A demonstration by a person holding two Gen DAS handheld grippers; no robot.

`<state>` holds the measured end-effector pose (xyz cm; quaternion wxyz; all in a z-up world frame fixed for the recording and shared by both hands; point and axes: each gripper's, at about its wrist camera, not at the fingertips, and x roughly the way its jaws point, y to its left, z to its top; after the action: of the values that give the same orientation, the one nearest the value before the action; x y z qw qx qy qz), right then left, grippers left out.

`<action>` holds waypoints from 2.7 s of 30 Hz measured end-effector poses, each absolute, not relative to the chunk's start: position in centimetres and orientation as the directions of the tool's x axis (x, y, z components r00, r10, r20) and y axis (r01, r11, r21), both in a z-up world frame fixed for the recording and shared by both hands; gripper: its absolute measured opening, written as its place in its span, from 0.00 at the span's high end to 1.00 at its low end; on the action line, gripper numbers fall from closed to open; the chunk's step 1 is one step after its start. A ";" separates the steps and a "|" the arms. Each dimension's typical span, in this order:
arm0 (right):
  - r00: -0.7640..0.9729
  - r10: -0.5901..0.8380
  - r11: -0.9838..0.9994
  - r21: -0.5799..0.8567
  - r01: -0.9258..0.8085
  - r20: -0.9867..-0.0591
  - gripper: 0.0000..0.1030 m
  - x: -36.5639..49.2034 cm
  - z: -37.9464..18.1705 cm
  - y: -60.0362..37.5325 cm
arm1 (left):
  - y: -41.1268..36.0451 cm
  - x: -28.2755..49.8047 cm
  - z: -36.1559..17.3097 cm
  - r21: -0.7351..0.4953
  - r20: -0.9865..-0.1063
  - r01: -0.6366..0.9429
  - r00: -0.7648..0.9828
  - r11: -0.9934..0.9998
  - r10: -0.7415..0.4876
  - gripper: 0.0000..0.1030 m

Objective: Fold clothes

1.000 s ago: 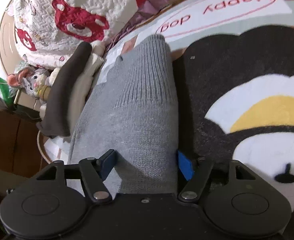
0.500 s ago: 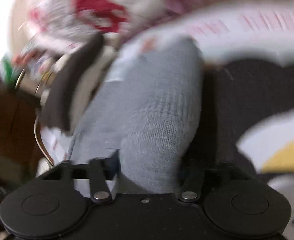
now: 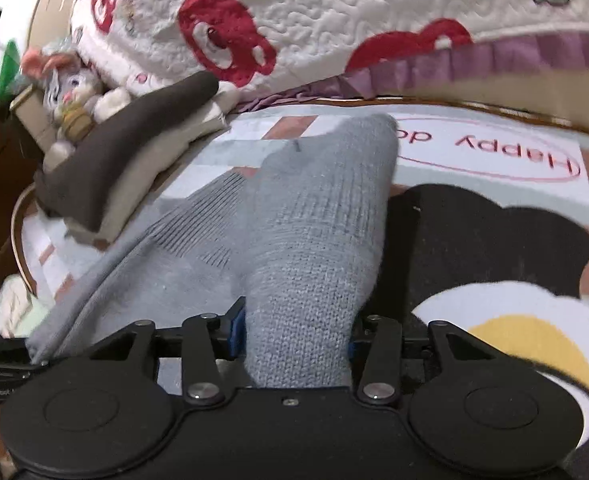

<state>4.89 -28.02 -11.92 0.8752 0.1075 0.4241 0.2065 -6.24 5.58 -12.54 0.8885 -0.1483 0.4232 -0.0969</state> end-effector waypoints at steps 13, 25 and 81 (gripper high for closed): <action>0.531 0.477 0.876 0.423 -0.229 -0.700 0.45 5.0 -13.4 -29.2 | 8.9 -6.3 -16.7 -0.582 -0.710 -0.063 0.524 0.810 -0.470 0.33; 0.521 0.495 0.863 0.465 -0.200 -0.696 0.41 5.4 -14.3 -29.9 | 7.4 -6.1 -17.5 -0.605 -0.658 -0.064 0.601 0.793 -0.453 0.54; 0.674 0.571 0.801 0.499 -0.332 -0.469 0.55 -0.8 -0.8 -26.7 | 6.0 -8.5 -2.9 -0.308 -0.526 0.152 0.796 0.939 -0.301 0.72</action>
<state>-0.85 -26.69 -0.83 0.8949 0.1899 0.3154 0.2522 -8.54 5.96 -2.91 0.9391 -0.1260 0.2960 -0.1208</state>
